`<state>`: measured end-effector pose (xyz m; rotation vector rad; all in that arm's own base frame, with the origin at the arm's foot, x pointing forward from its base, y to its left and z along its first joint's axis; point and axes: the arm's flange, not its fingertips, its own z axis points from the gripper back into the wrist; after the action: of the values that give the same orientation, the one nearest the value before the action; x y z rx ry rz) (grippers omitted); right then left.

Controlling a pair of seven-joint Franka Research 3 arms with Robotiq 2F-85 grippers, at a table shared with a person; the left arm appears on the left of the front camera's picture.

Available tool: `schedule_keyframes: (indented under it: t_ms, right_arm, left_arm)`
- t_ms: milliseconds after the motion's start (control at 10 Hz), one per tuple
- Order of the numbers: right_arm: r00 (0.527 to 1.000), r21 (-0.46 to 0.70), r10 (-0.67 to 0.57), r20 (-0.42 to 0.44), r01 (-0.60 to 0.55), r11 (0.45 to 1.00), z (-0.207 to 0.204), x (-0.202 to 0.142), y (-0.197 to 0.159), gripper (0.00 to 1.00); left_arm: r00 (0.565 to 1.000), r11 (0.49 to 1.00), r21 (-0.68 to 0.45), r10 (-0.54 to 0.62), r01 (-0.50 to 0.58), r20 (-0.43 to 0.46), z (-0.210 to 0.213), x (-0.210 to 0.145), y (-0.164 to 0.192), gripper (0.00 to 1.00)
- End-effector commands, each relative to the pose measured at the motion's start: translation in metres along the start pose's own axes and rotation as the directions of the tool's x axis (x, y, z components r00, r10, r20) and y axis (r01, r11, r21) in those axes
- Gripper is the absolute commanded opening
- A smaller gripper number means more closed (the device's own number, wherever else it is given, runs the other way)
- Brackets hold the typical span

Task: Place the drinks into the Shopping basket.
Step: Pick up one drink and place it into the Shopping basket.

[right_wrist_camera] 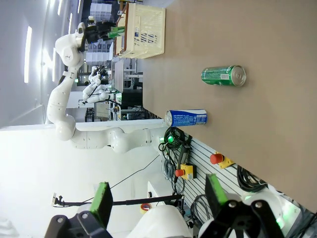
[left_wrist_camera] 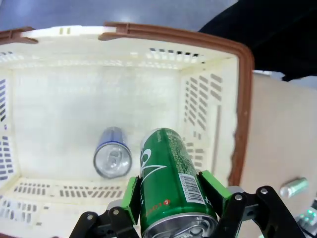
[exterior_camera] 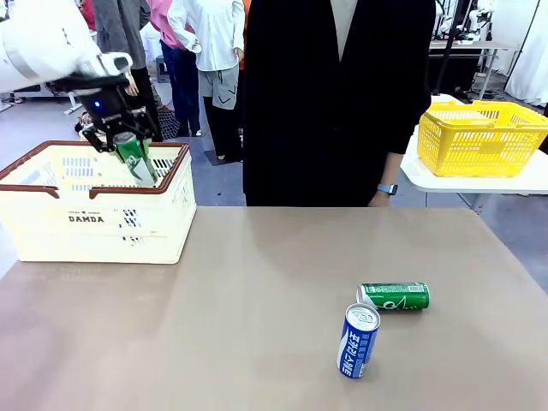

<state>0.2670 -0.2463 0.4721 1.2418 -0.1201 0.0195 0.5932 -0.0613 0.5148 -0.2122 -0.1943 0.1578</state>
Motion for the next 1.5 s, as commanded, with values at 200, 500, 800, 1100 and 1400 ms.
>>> schedule_keyframes:
  t_ms: [200, 500, 800, 1100, 1400]
  right_arm:
    - [1.0, -0.003, -0.012, -0.01, 0.012, 1.0, 0.001, -0.001, 0.005, 1.0]
    - [1.0, -0.003, -0.012, -0.01, 0.012, 1.0, 0.001, -0.001, 0.005, 1.0]
    - [1.0, -0.003, -0.012, -0.01, 0.012, 1.0, 0.001, -0.001, 0.005, 1.0]
    - [1.0, -0.003, -0.012, -0.01, 0.012, 1.0, 0.001, -0.001, 0.005, 1.0]
    - [1.0, -0.003, -0.012, -0.01, 0.012, 1.0, 0.001, -0.001, 0.005, 1.0]
  left_arm:
    - [1.0, 0.999, 0.028, -0.014, 0.015, -0.015, -0.029, -0.003, 0.002, 0.0]
    - [0.998, 0.999, 0.043, -0.024, 0.027, -0.049, -0.051, 0.001, 0.008, 0.0]
    - [0.998, 0.999, 0.044, -0.027, 0.03, -0.065, -0.057, 0.004, 0.008, 0.0]
    - [0.997, 0.999, 0.04, -0.025, 0.028, -0.078, -0.06, 0.004, 0.006, 1.0]
    - [0.998, 0.999, 0.044, -0.029, 0.032, -0.064, -0.055, 0.004, 0.005, 1.0]
